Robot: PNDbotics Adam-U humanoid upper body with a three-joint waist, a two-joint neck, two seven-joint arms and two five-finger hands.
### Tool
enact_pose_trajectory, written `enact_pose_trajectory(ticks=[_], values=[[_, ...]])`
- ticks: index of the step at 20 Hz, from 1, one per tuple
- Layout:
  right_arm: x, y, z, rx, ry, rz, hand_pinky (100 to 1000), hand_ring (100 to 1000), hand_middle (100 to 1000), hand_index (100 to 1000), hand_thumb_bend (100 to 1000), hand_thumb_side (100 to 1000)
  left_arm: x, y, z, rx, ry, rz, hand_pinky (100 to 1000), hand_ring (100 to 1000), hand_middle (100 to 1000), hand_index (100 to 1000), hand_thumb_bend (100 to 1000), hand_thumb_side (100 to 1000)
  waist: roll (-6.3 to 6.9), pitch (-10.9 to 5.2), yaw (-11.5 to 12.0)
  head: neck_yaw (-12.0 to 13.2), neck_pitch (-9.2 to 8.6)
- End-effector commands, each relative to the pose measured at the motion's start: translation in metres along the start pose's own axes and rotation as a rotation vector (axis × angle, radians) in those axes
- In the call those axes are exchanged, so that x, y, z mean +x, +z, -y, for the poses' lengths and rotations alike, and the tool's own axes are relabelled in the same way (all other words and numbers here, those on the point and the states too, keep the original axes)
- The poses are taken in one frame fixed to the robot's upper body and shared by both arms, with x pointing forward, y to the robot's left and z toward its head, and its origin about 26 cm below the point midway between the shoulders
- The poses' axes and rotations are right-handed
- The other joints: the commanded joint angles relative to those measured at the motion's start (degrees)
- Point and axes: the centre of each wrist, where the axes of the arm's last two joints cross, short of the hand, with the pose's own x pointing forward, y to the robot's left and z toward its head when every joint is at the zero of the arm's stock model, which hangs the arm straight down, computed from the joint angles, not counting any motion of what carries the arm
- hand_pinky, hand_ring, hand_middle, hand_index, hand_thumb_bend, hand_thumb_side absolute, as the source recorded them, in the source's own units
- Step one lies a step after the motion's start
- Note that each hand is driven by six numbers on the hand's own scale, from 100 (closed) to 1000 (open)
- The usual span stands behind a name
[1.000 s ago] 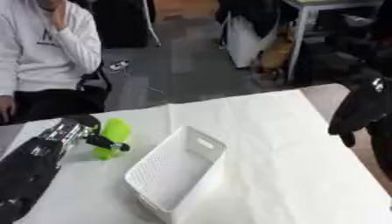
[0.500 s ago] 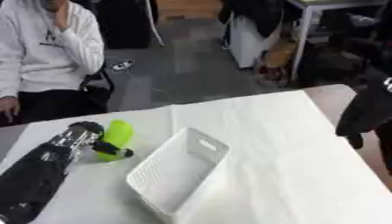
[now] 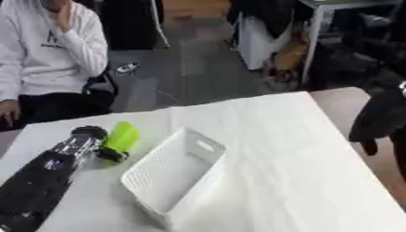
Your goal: Pick up objects on the table and place them in the box.
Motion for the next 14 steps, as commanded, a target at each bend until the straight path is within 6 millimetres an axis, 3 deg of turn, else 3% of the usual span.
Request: enact_pose_trajectory(ticks=[1, 6, 14], values=[[0.004, -0.004, 0.004, 0.005, 0.018, 0.02, 151, 396, 461, 519, 100, 697, -0.007, 0.0, -0.009, 0.085, 0.001, -0.01, 100, 278, 349, 372, 100, 776, -0.31, -0.91, 0.22, 0.38, -0.74], [0.004, 0.0, 0.005, 0.008, 0.027, 0.004, 150, 396, 461, 519, 100, 697, -0.009, 0.003, -0.024, 0.295, 0.038, 0.051, 100, 100, 176, 292, 100, 796, -0.38, -1.32, 1.02, -0.06, -0.62], [0.003, 0.007, 0.005, 0.013, 0.04, -0.023, 150, 396, 462, 519, 100, 705, -0.015, 0.006, -0.036, 0.488, 0.147, 0.194, 100, 100, 112, 283, 100, 798, -0.57, -2.08, 2.28, -0.7, -0.89]])
